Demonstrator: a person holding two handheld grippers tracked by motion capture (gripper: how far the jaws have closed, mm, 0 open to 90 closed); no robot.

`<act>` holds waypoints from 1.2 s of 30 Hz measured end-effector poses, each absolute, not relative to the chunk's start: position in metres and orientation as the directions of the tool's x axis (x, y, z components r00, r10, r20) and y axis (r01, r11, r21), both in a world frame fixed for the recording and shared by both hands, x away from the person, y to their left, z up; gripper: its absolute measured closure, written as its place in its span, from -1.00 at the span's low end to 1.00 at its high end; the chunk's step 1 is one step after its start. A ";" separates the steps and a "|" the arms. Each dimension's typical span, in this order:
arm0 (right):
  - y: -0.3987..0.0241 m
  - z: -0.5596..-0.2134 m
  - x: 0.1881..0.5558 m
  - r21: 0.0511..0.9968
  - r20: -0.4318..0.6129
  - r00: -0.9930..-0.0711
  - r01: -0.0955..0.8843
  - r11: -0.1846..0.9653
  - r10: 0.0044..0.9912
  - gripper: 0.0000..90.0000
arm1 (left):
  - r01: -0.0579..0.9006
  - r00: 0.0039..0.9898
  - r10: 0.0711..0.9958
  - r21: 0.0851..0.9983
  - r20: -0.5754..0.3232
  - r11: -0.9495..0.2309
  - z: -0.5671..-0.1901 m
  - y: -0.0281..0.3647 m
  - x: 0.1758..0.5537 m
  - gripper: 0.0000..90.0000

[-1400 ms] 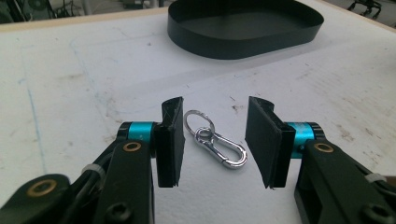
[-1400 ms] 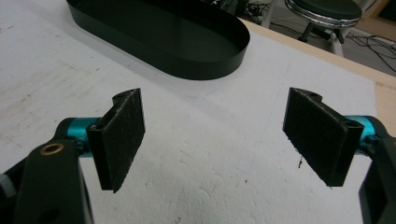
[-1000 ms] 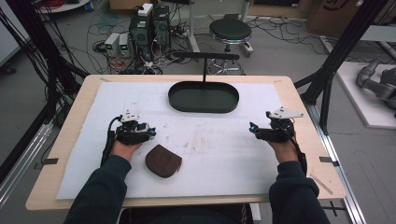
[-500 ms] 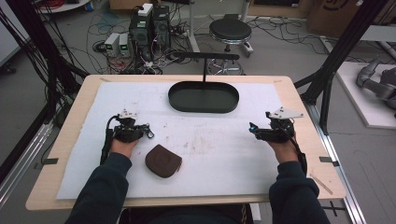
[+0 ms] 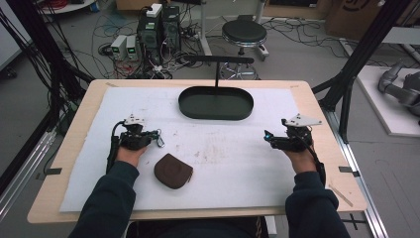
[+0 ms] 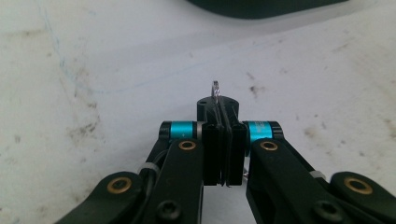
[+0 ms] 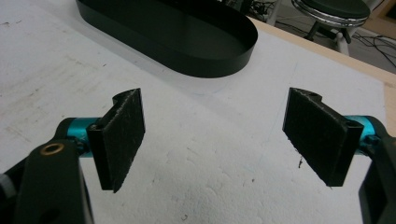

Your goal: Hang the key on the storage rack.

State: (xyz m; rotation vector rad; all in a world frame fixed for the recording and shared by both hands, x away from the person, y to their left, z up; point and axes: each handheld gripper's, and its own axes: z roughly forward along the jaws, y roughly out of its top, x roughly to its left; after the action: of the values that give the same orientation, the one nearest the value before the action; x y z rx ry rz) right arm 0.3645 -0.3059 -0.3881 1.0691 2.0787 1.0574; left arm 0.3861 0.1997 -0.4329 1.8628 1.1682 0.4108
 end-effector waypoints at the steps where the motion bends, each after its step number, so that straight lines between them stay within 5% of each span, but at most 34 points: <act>1: -0.306 -0.388 0.365 0.842 -0.127 -0.517 0.395 0.367 0.846 -0.53 | 0.551 0.512 0.844 0.815 -0.158 -0.182 -0.430 0.199 0.386 0.96; 21: -0.310 -0.388 0.370 0.858 -0.095 -0.525 0.387 0.336 0.846 -0.53 | 0.280 0.682 0.730 0.939 -0.048 -0.200 -0.342 0.173 0.456 0.96; 36: -0.314 -0.388 0.370 0.866 -0.078 -0.527 0.385 0.319 0.846 -0.53 | 0.226 0.720 0.694 0.936 0.027 -0.271 -0.308 0.134 0.533 0.96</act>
State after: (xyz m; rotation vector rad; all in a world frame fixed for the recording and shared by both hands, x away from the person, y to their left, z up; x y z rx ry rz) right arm 0.3697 -0.3142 -0.3878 1.0829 2.0579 1.1364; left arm 0.5335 0.1336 -0.3078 1.8315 0.7189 0.5345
